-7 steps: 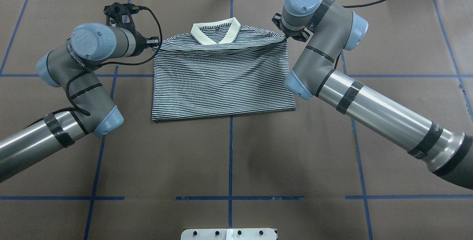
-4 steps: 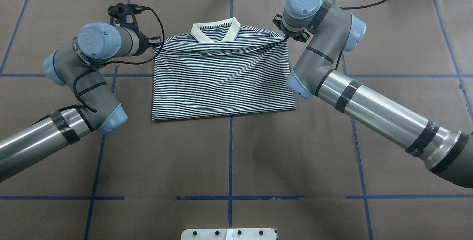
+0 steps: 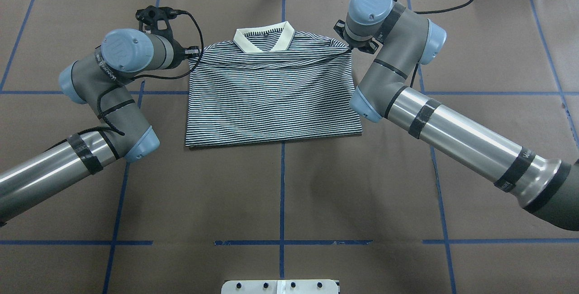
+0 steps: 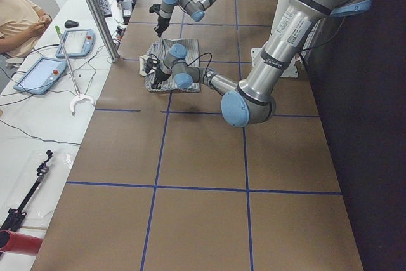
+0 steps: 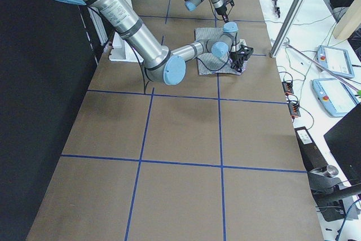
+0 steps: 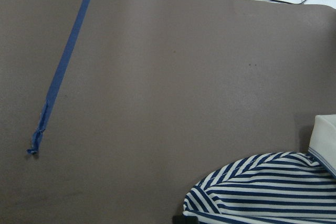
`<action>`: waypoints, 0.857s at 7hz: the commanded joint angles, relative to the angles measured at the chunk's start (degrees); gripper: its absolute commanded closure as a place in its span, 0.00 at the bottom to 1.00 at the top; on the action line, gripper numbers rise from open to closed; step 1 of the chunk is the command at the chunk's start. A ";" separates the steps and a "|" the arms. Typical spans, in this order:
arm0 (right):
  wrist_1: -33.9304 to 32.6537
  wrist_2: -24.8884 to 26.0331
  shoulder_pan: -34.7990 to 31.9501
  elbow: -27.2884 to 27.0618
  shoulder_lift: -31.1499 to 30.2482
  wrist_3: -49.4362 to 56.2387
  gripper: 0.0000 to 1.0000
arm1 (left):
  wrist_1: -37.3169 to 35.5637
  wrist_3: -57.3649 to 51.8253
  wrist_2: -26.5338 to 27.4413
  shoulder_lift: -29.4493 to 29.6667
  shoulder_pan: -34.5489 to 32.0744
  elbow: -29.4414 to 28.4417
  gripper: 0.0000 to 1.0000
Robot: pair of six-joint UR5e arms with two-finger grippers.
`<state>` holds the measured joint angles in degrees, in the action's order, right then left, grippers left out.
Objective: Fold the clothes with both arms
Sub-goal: 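Lower the hem onto the shirt just below the collar with both grippers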
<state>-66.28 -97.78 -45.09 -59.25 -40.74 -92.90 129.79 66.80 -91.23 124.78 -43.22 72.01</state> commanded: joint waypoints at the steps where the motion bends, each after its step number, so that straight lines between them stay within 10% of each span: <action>1: 0.01 -0.04 0.01 1.58 1.01 0.00 0.94 | 0.11 -0.09 0.00 0.29 0.06 -0.47 1.00; 4: 0.01 0.05 0.01 1.85 1.02 0.09 0.89 | 0.11 -0.09 0.00 0.90 0.06 -1.26 0.98; 6: 0.09 0.05 0.09 1.94 1.28 0.00 0.53 | 0.02 -0.09 0.00 0.90 0.15 -1.26 0.73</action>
<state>-66.25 -97.74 -45.06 -57.38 -39.63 -92.88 129.84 66.71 -91.23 125.64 -43.10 70.80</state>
